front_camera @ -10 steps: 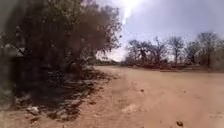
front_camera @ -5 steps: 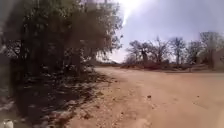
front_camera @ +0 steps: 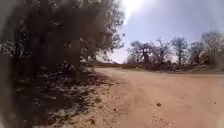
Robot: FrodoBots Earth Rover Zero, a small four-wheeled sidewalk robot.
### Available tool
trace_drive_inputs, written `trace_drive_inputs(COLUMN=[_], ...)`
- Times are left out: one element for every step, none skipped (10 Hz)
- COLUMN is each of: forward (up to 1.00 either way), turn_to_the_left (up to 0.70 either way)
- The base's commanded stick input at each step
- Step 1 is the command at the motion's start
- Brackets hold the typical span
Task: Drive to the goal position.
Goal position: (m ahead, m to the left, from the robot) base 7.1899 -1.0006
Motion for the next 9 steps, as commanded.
trace_drive_inputs(forward=[0.85, 0.85, 0.85, 0.85, 0.85, 0.85, 0.85, 0.85, 0.85], turn_to_the_left=[0.0, 0.0, 0.0, 0.0, 0.0, 0.0, 0.0, -0.34, -0.34])
